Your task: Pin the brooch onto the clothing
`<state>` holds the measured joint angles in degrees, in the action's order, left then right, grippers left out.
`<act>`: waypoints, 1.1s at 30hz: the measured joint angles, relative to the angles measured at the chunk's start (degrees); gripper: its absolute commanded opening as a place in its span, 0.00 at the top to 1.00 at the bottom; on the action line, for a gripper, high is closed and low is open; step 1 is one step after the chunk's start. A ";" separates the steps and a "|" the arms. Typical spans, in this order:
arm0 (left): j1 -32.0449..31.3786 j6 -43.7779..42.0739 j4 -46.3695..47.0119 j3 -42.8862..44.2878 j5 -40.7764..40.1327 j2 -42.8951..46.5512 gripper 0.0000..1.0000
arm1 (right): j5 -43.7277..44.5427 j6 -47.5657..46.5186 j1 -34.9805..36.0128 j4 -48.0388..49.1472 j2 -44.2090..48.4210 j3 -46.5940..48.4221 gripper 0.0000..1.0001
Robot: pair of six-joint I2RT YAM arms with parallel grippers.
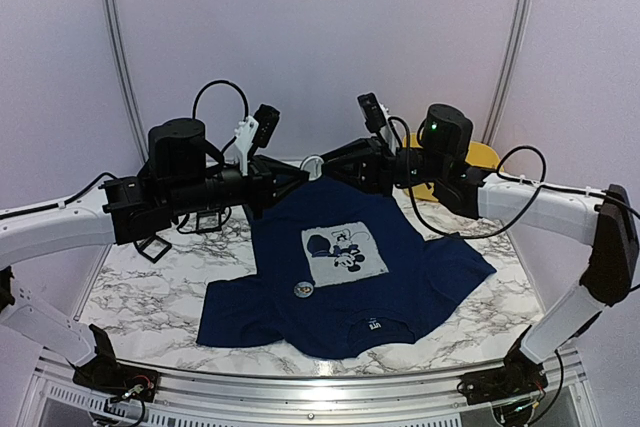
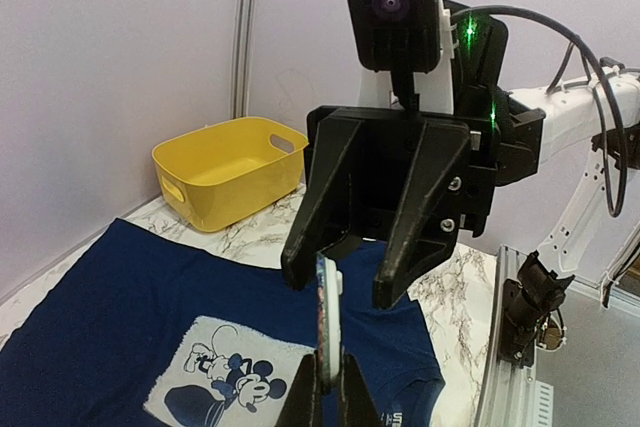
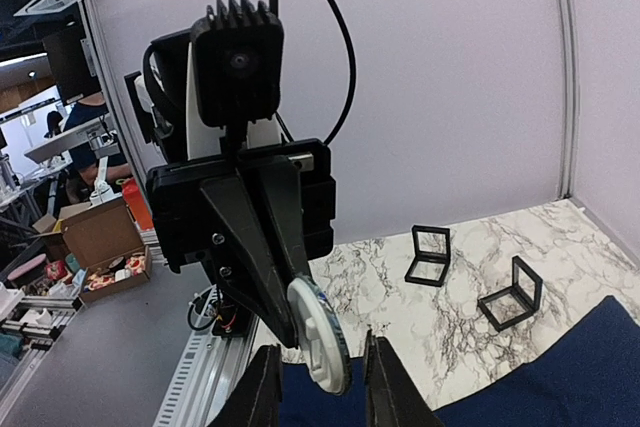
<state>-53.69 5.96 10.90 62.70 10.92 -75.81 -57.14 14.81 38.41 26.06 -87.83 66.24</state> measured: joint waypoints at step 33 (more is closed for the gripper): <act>-1.36 -5.46 -1.20 0.52 -5.51 -0.09 1.00 | 4.59 -5.11 1.86 -9.55 -1.66 4.37 0.98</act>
<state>-55.05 0.49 9.69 63.22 5.41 -75.90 -52.56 9.69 40.27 16.51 -89.49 70.61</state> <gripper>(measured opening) 0.020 0.007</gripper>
